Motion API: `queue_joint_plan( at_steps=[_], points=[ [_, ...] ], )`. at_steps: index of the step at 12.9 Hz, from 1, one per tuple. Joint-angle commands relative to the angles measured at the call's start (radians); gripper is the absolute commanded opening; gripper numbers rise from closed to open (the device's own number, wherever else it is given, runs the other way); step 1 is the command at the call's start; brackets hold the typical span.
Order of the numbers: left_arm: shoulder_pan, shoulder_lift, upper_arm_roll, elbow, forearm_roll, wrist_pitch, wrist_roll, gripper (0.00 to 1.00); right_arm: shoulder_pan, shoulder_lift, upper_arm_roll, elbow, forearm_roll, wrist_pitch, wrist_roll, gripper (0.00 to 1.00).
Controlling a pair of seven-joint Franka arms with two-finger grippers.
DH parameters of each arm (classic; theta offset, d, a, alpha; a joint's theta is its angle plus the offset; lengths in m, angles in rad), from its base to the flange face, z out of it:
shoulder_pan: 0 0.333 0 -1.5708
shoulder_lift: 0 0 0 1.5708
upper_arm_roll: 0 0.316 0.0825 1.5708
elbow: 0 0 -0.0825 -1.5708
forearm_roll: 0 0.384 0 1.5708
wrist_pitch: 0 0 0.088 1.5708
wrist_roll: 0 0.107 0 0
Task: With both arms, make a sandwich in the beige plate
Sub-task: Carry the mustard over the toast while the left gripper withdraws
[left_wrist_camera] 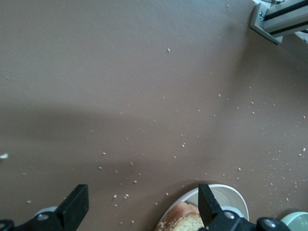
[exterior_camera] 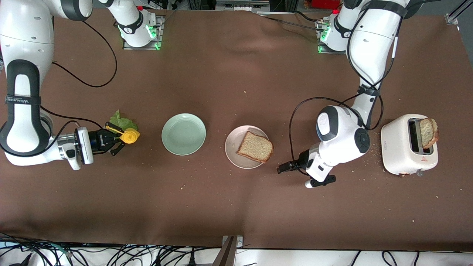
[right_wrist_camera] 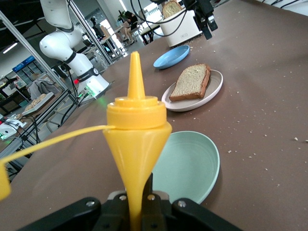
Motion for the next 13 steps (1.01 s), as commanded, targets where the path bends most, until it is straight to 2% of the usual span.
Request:
queue_joint_plan(
  at_steps=[1, 4, 8, 13],
  points=[
    [0.041, -0.043, 0.021, 0.008, 0.089, -0.091, -0.019, 1.00, 0.073, -0.013, -0.004, 0.071, -0.065, 0.052, 0.155, 0.00],
    [0.116, -0.086, 0.019, 0.048, 0.204, -0.220, -0.015, 1.00, 0.177, -0.021, -0.004, 0.112, -0.158, 0.151, 0.346, 0.00],
    [0.144, -0.091, 0.022, 0.106, 0.371, -0.377, 0.016, 1.00, 0.315, -0.019, -0.003, 0.144, -0.264, 0.316, 0.604, 0.00],
    [0.208, -0.202, 0.022, 0.103, 0.504, -0.527, 0.101, 1.00, 0.504, -0.019, -0.006, 0.147, -0.511, 0.458, 0.884, 0.00]
  ],
)
